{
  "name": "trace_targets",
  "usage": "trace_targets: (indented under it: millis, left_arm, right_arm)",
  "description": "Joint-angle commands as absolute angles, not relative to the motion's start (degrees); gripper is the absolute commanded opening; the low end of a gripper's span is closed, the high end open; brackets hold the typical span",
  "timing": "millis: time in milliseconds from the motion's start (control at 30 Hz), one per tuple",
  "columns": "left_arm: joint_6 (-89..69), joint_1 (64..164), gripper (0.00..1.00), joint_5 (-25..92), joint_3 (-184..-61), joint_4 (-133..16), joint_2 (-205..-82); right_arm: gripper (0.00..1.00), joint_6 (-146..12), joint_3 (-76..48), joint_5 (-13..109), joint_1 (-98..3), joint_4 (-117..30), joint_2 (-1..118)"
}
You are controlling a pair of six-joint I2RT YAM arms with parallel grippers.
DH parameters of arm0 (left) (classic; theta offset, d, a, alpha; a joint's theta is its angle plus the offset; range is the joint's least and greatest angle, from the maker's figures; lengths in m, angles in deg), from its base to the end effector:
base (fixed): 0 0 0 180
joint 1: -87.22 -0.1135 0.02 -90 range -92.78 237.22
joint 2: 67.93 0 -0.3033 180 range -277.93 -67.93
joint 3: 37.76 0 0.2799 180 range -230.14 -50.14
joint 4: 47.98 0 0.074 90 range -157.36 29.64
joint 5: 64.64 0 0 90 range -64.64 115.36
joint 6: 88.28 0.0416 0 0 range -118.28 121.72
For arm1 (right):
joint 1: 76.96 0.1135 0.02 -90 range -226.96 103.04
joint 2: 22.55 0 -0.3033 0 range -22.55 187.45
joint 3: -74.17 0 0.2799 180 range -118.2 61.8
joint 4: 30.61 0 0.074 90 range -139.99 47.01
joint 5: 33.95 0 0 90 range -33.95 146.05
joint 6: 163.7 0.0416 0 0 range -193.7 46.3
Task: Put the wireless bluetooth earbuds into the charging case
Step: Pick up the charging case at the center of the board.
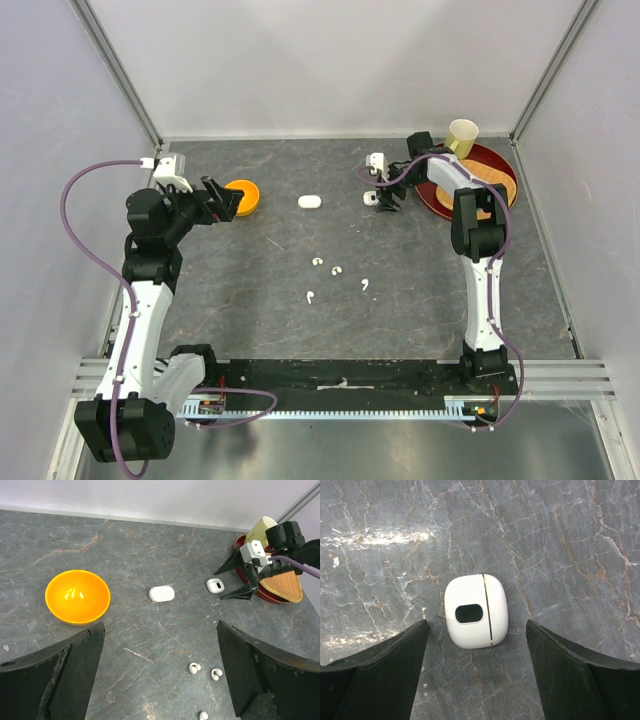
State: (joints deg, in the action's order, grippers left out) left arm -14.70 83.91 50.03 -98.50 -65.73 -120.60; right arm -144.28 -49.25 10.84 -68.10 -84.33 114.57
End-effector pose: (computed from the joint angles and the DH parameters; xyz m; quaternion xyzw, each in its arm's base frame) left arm 0.2240 -0.0044 0.3752 0.0078 0.7592 -0.2341 0.6073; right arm 0.5427 0.1145 0.1582 -0.6364 0.6483 0.2309 0.3485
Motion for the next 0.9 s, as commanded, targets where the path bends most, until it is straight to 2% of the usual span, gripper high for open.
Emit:
trace_targets:
  millis: [0, 467, 667, 867]
  left_arm:
    - [-15.1, 83.5, 0.99, 51.9, -98.7, -63.3, -120.4]
    - [-15.4, 83.4, 0.99, 52.6, -98.6, -63.0, -120.5]
    - [-15.3, 83.4, 0.99, 52.5, -98.5, -63.0, -120.6]
    - [-15.3, 83.4, 0.99, 52.4, -98.5, -63.1, -120.8]
  right_arm:
    - [0.86, -146.9, -51.1, 8.4, -67.9, -90.3, 116.4]
    - [0.75, -145.3, -53.0, 9.4, -66.1, -90.8, 117.5]
    - [0.62, -143.5, -53.9, 10.5, -65.4, -89.6, 118.1]
    - [0.55, -142.8, -52.3, 11.4, -65.4, -88.7, 117.5]
